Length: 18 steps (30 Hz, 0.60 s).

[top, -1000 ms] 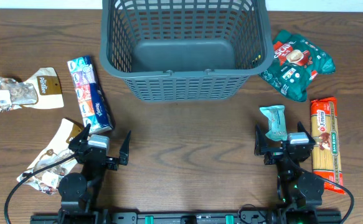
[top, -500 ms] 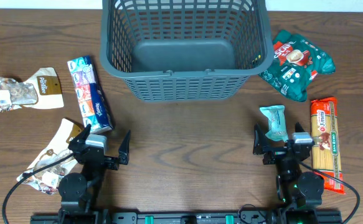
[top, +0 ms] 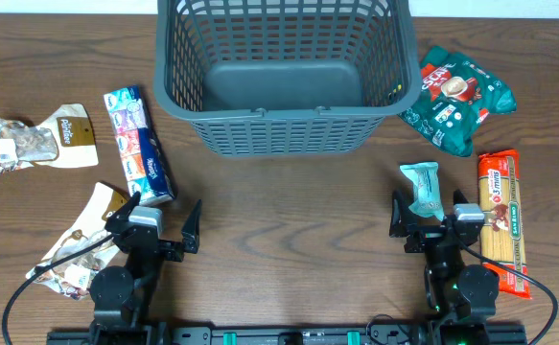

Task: Pack container

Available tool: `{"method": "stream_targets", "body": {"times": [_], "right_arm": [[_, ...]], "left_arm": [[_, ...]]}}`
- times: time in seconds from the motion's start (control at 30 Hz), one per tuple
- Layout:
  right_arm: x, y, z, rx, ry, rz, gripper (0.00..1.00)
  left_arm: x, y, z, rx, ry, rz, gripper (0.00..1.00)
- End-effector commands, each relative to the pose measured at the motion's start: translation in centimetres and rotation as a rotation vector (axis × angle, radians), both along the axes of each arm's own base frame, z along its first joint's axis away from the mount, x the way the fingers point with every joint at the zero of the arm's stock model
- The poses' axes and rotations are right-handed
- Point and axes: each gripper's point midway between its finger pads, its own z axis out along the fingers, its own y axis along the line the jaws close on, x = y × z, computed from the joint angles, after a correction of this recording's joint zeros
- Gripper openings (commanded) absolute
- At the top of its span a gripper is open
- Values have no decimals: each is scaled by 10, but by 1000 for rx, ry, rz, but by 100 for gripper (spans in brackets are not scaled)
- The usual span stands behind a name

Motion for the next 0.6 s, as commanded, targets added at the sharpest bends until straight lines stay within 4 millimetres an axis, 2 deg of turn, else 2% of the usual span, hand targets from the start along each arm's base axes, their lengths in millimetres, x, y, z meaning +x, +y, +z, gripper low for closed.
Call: {"method": "stream_targets", "body": {"times": [0.0,0.17,0.3,0.47,0.57], "right_arm": [[1,1,-5,17,17,-2,99],[2,1,-12,16,51,-2,99],[2,3,-7,17,80,13,99],[5,2,34,-31,101,14,99],[8,-2,55,-57,173,2,99]], "left_arm": [[0,-2,-13,-9,28,-10,99],[0,-2,-8,-13,20,-9,99],[-2,-2,15,-99,32,4,99],[-2,-2,48,-118,119,12,99],[4,-2,71,-113,188,17,99]]}}
